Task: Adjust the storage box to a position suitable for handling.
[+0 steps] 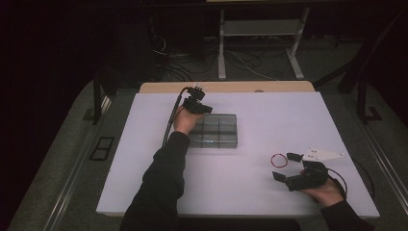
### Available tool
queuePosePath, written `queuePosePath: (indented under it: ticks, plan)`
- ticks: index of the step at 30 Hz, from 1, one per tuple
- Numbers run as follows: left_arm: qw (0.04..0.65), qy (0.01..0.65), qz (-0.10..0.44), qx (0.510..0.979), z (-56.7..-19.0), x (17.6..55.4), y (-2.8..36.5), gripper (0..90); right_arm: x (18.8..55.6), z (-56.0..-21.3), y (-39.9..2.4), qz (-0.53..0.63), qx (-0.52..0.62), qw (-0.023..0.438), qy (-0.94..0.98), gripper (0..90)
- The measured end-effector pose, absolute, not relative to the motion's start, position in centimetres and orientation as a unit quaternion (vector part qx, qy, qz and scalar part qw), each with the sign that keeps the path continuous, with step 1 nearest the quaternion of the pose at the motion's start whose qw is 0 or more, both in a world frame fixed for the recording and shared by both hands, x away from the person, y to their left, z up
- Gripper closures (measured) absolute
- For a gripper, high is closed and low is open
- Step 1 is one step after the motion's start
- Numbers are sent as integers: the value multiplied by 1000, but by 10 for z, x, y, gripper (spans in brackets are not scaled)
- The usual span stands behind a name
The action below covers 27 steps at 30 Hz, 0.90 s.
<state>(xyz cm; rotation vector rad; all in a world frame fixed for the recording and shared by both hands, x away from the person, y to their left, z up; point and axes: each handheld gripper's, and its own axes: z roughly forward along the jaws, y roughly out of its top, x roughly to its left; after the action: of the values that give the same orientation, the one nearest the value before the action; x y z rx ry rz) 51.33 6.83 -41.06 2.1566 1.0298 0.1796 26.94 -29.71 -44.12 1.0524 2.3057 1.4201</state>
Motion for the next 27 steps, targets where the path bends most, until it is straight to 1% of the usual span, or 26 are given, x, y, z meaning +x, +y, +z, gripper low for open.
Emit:
queuePosePath:
  ticks: [6, 23, 26, 27]
  plan:
    - [349, 403, 69, 843, -408, 514, 66, 899, 269, -441, -297, 485, 360, 118, 788, 31]
    - [337, 399, 71, 850, -406, 512, 59, 900, 270, -441, -297, 485, 361, 116, 788, 31]
    - [327, 398, 71, 854, -407, 512, 56, 900, 270, -441, -297, 485, 361, 116, 788, 31]
    - [314, 392, 70, 862, -408, 512, 55, 900, 270, -441, -297, 485, 361, 116, 788, 31]
